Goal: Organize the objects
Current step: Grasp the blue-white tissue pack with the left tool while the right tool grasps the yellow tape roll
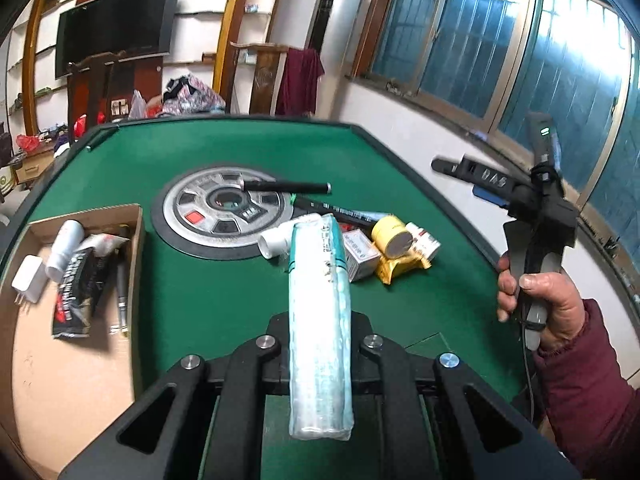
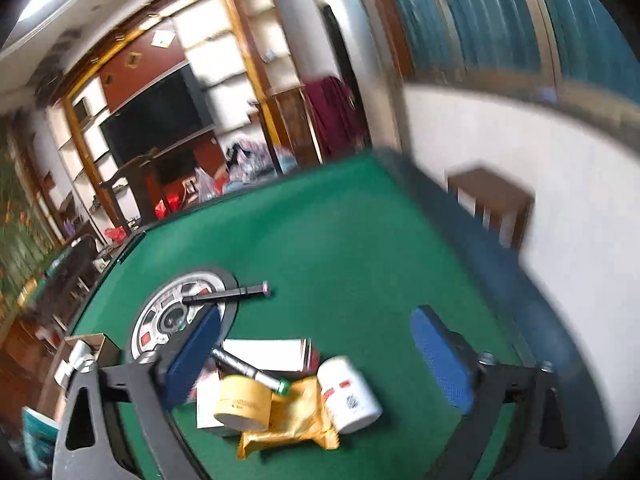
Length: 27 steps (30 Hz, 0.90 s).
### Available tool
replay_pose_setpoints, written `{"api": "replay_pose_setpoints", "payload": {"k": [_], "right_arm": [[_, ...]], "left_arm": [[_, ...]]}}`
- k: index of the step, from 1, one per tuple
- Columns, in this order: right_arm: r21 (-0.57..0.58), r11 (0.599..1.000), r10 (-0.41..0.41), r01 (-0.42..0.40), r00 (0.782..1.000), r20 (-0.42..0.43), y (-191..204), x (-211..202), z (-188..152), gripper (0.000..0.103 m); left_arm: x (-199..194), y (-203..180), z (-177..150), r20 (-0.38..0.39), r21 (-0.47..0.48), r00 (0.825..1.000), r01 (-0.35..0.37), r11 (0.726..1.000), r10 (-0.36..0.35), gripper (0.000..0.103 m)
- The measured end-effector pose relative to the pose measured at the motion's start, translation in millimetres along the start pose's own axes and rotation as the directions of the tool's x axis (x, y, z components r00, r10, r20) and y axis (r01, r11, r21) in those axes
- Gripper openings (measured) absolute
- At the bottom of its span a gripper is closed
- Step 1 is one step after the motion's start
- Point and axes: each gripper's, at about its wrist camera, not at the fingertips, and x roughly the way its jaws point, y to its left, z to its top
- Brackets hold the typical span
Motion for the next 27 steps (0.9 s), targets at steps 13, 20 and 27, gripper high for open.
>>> {"api": "replay_pose_setpoints", "payload": {"k": [13, 20, 27], "right_arm": [[-0.086, 0.993, 0.045, -0.078, 0.942, -0.332, 34.0, 50.3, -34.6, 0.098], [-0.111, 0.992, 0.012, -0.061, 0.918, -0.396, 47.0, 71.4, -42.6, 0.043], [-0.052, 0.995, 0.058, -0.082, 0.932, -0.359, 41.2, 55.2, -39.4, 0.043]], "left_arm": [[-21.8, 26.2, -14.1, 0.012, -0.073, 1.0, 0.006, 0.997, -0.005, 0.012], [-23.3, 46.0, -21.3, 0.004, -0.127, 1.0, 0.008, 0.992, -0.007, 0.012], [-28.5, 58.9, -26.4, 0.011, -0.148, 1.0, -0.008, 0.989, 0.01, 0.012]]}}
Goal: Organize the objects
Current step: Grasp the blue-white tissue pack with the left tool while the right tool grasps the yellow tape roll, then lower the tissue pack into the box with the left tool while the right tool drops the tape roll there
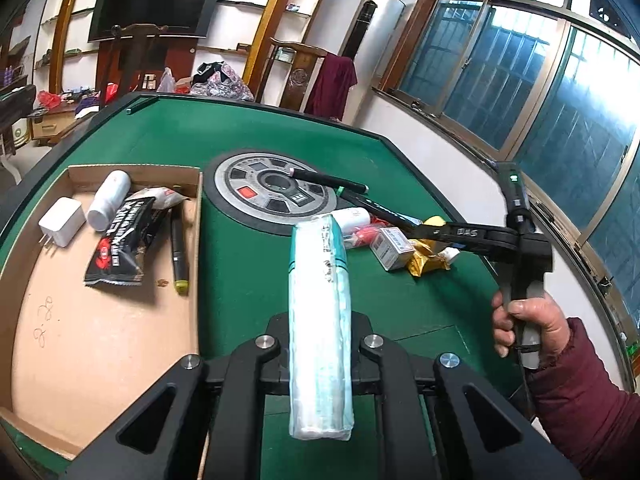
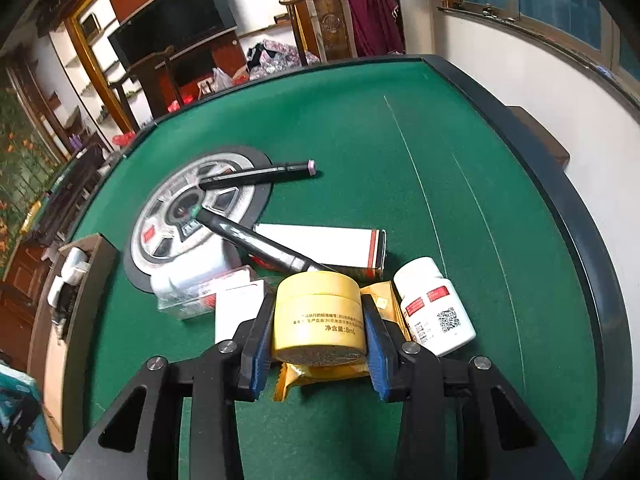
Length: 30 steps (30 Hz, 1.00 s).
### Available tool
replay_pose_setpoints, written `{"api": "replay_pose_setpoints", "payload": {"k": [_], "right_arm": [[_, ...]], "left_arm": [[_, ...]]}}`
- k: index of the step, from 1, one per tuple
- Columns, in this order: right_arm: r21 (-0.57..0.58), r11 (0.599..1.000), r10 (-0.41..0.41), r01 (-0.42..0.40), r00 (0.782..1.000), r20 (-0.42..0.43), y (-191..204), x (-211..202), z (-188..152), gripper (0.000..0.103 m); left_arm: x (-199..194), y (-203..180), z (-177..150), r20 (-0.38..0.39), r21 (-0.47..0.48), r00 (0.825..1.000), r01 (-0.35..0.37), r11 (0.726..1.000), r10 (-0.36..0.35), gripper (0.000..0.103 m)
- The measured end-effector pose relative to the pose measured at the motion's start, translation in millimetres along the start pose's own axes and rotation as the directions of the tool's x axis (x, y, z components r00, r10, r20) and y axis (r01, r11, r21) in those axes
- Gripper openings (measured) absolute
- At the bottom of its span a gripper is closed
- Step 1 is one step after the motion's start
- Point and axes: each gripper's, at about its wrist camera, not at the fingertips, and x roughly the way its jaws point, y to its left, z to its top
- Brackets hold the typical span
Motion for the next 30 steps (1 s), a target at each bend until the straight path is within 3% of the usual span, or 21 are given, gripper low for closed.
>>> {"api": "replay_pose_setpoints", "payload": {"k": [6, 12, 16, 19, 23, 27, 28, 30], "right_arm": [[-0.022, 0.997, 0.075, -0.074, 0.997, 0.017, 22.1, -24.5, 1.6, 0.043], [-0.11, 0.967, 0.227, -0.228, 0.974, -0.019, 87.0, -34.9, -2.7, 0.043], [-0.163, 0.914, 0.356, -0.372, 0.927, -0.118, 146.4, -24.6, -11.3, 0.044], [-0.173, 0.871, 0.426, -0.46, 0.882, -0.199, 190.6, -8.9, -20.5, 0.044], [-0.221, 0.835, 0.44, -0.503, 0.853, -0.28, 249.6, 10.5, -40.8, 0.044], [-0.219, 0.792, 0.471, -0.57, 0.799, -0.374, 298.9, 31.9, -63.1, 0.044], [-0.217, 0.79, 0.471, -0.574, 0.794, -0.386, 305.7, 36.2, -65.9, 0.044], [-0.208, 0.789, 0.464, -0.578, 0.783, -0.415, 318.1, 49.6, -71.8, 0.044]], "left_arm": [[-21.2, 37.4, -1.9, 0.027, -0.047, 0.996, -0.08, 0.996, 0.082, 0.012], [-43.6, 97.0, -3.0, -0.019, -0.1, 0.963, -0.27, 0.958, 0.27, 0.012], [-42.2, 129.7, -2.5, -0.066, -0.099, 0.939, -0.342, 0.935, 0.337, 0.012], [-29.4, 154.5, 5.7, -0.114, -0.115, 0.939, -0.337, 0.934, 0.325, 0.012], [-10.1, 182.2, 18.0, -0.172, -0.129, 0.937, -0.329, 0.936, 0.306, 0.012], [9.9, 210.3, 25.1, -0.242, -0.173, 0.925, -0.337, 0.925, 0.292, 0.012], [15.4, 220.2, 25.8, -0.262, -0.191, 0.921, -0.344, 0.919, 0.289, 0.011], [15.9, 227.0, 29.4, -0.256, -0.216, 0.927, -0.331, 0.919, 0.274, 0.012]]}}
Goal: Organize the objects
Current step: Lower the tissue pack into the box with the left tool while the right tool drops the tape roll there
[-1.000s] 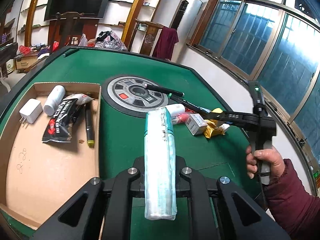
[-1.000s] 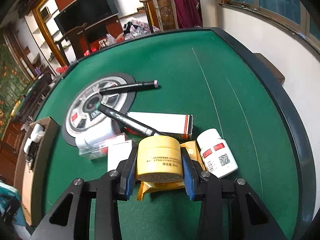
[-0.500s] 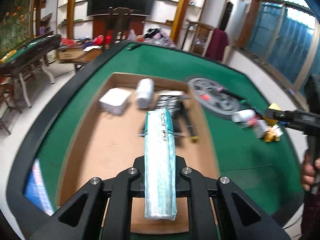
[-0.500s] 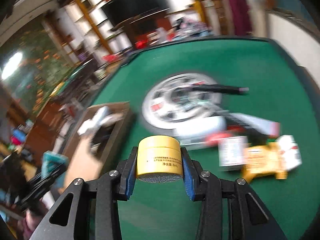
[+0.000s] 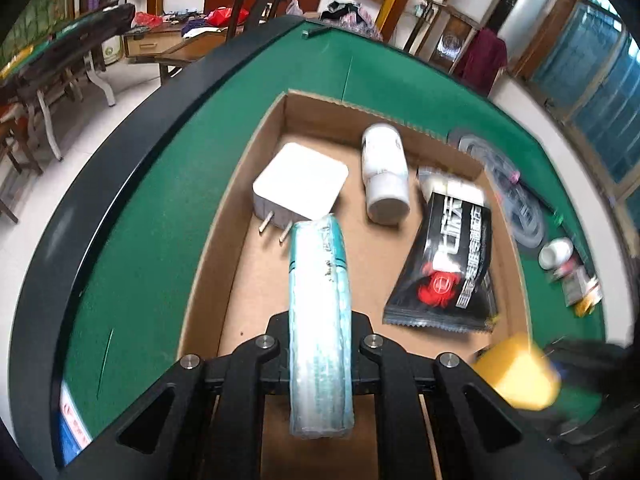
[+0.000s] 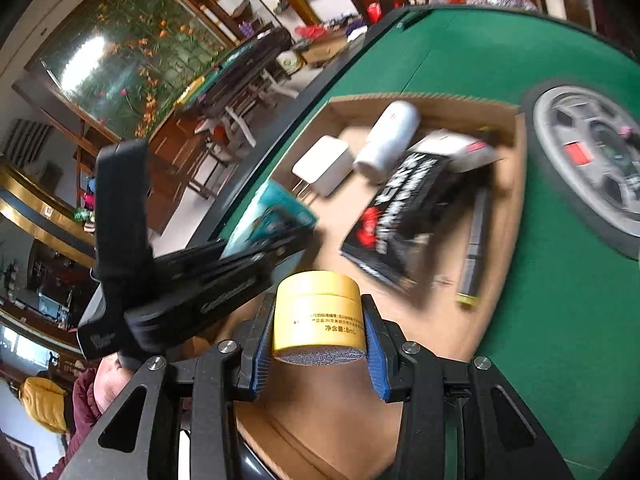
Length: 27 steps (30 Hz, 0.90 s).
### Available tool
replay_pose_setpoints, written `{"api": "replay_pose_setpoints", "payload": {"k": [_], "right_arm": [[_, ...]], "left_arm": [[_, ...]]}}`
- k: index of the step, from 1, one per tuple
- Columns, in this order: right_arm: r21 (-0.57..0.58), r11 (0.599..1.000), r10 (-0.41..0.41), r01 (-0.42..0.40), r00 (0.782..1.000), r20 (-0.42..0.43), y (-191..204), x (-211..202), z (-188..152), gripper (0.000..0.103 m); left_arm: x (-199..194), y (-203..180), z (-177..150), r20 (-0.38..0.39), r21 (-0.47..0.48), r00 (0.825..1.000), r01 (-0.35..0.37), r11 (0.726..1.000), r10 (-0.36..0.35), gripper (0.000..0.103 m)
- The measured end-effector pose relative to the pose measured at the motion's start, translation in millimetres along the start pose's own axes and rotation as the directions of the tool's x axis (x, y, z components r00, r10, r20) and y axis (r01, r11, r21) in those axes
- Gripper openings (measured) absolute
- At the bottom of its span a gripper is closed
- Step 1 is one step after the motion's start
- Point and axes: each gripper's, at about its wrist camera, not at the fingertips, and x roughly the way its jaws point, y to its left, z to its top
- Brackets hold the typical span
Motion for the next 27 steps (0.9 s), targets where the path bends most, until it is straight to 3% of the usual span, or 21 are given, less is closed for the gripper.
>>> {"api": "replay_pose_setpoints", "payload": {"k": [2, 9, 12, 13, 14, 16, 19, 23, 27], "right_arm": [[0.016, 1.0, 0.005, -0.004, 1.0, -0.024, -0.4, 14.2, 4.0, 0.044], [0.022, 0.997, -0.071, 0.073, 0.996, -0.06, -5.8, 41.1, 16.0, 0.044], [0.018, 0.996, -0.091, 0.092, 0.994, -0.058, -7.1, 39.6, 20.8, 0.044], [0.015, 0.995, -0.1, 0.101, 0.993, -0.056, -7.1, 38.9, 21.6, 0.044], [0.012, 0.994, -0.105, 0.106, 0.993, -0.057, -7.5, 39.4, 22.7, 0.044], [0.016, 0.994, -0.104, 0.105, 0.993, -0.055, -9.0, 38.8, 24.3, 0.045], [0.044, 0.996, -0.078, 0.08, 0.996, -0.041, -12.0, 33.8, 26.6, 0.046], [0.049, 0.998, -0.045, 0.045, 0.999, 0.001, -12.3, 13.0, 24.7, 0.058], [0.046, 0.998, -0.04, 0.038, 0.997, 0.06, -6.8, -14.3, 20.9, 0.069]], "left_arm": [[1.2, 3.3, 3.9, -0.001, -0.008, 1.0, -0.024, 1.0, 0.024, 0.012], [-3.5, 5.4, 1.2, 0.03, -0.05, 0.998, 0.058, 0.997, -0.056, 0.02], [-11.1, 9.2, -0.3, 0.056, -0.075, 0.99, 0.136, 0.988, -0.132, 0.035], [-16.8, 8.8, -2.1, 0.074, -0.083, 0.986, 0.158, 0.984, -0.152, 0.043], [-22.1, 7.4, -3.1, 0.093, -0.085, 0.983, 0.164, 0.983, -0.156, 0.06], [-36.0, 8.7, -6.3, 0.142, -0.091, 0.978, 0.167, 0.982, -0.153, 0.073], [-55.2, 17.1, -8.8, 0.198, -0.133, 0.965, 0.201, 0.97, -0.173, 0.079], [-76.6, 31.5, -14.6, 0.247, -0.197, 0.958, 0.198, 0.96, -0.147, 0.085], [-86.1, 41.0, -25.4, 0.248, -0.245, 0.958, 0.204, 0.948, -0.142, 0.086]]}}
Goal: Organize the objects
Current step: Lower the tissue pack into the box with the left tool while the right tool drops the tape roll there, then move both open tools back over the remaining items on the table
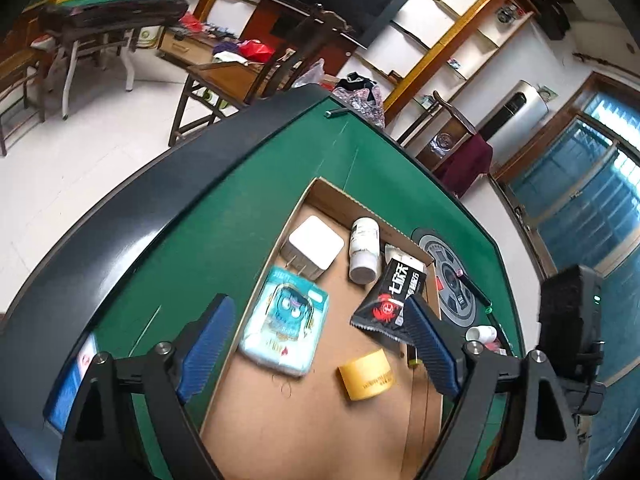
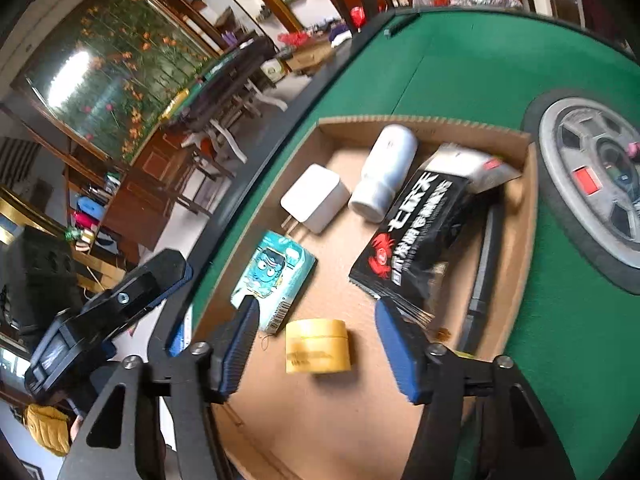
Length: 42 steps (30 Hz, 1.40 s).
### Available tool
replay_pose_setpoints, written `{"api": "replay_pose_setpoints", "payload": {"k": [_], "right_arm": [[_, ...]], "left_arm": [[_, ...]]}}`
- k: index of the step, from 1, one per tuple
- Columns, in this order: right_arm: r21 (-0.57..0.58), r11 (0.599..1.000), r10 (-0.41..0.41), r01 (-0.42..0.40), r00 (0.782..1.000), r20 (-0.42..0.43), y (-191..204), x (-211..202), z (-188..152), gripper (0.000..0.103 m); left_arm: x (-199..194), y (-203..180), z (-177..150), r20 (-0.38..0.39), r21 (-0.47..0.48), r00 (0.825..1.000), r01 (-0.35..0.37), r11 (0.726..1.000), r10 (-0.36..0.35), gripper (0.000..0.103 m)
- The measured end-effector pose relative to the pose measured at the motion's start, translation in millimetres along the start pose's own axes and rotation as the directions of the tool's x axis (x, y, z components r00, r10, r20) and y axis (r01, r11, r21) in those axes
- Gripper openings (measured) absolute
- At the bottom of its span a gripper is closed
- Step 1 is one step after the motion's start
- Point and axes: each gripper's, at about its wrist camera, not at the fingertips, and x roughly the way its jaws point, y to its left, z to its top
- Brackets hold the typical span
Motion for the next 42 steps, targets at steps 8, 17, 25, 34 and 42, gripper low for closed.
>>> {"api": "replay_pose_setpoints", "payload": {"k": [8, 17, 25, 34, 42], "right_arm": [[-0.015, 0.997, -0.069, 0.071, 0.994, 0.09, -25.7, -53.5, -25.6, 0.081], [0.108, 0.98, -0.181, 0.165, 0.97, 0.161, -104.9, -126.4, -79.8, 0.082], [0.264, 0.936, -0.3, 0.231, 0.917, 0.262, -167.0, -209.7, -108.7, 0.083], [0.355, 0.899, -0.379, 0.257, 0.864, 0.333, -206.4, -255.4, -116.3, 0.088], [0.418, 0.869, -0.432, 0.266, 0.818, 0.379, -255.6, -256.3, -84.3, 0.088]], "left_arm": [[-8.2, -26.7, -23.7, -0.046, 0.029, 0.998, 0.047, 0.998, -0.046, 0.086], [4.7, -125.9, -65.5, -0.13, 0.237, 0.987, 0.128, 0.963, -0.1, 0.086], [14.4, -198.1, -104.3, -0.18, 0.426, 0.98, 0.155, 0.892, -0.084, 0.086], [40.5, -226.3, -113.0, -0.199, 0.496, 0.98, 0.127, 0.859, -0.03, 0.086], [93.1, -256.0, -104.4, -0.185, 0.574, 0.983, 0.12, 0.81, -0.014, 0.086]]}}
